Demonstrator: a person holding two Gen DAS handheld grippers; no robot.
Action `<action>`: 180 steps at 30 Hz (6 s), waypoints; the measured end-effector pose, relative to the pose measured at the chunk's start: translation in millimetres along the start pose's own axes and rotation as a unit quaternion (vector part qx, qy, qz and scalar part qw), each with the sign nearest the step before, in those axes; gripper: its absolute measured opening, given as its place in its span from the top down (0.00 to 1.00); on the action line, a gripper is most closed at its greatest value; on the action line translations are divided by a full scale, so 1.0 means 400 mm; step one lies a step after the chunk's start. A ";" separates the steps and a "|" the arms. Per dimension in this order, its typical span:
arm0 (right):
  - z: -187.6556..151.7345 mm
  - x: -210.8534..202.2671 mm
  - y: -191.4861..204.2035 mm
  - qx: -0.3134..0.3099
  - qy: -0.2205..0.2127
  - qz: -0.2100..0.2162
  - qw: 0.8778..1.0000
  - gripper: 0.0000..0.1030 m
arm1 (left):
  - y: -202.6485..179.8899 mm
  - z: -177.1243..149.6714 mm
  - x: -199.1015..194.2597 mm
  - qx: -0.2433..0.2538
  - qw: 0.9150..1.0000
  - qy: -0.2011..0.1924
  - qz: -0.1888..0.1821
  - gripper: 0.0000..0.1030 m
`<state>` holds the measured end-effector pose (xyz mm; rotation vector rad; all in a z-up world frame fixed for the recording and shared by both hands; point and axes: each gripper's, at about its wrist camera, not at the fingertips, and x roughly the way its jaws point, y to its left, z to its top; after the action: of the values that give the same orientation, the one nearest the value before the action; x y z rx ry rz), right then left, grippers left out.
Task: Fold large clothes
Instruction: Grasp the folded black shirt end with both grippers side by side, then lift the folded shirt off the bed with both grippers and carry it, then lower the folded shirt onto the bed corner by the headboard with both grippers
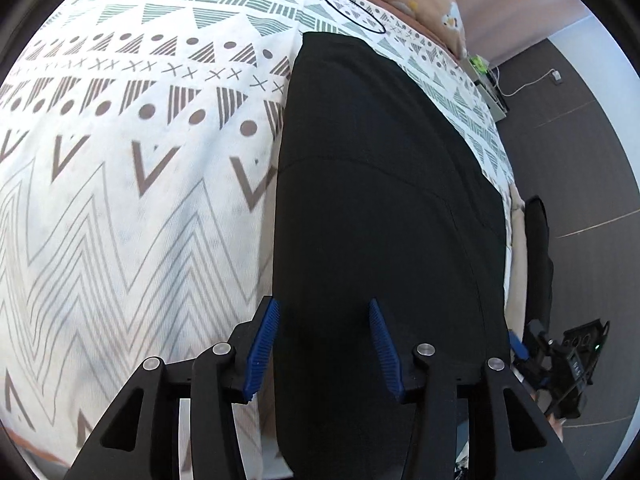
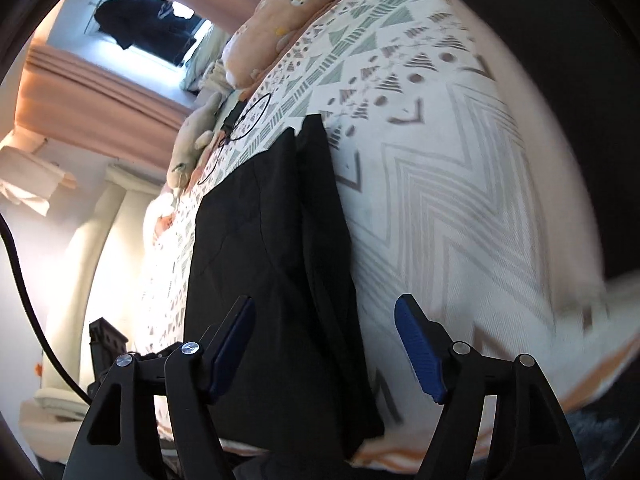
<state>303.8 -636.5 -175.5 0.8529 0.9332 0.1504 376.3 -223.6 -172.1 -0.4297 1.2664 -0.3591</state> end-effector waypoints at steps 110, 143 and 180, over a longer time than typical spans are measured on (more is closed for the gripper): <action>-0.138 0.037 1.011 -0.211 -0.054 0.185 0.958 0.87 | 0.179 0.216 -0.816 0.056 0.951 -0.300 -0.050 0.82; -0.803 0.574 1.853 -0.363 0.191 0.319 0.854 0.87 | 0.979 0.156 -1.376 -0.091 0.885 -0.414 0.192 0.83; -0.948 1.221 1.824 -0.289 0.363 0.279 0.841 0.87 | 1.397 0.523 -0.996 -0.163 0.873 -0.268 0.373 0.77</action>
<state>485.8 299.0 -93.5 0.4576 1.2141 1.2780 486.2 477.9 -68.3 -0.2627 0.8484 0.6122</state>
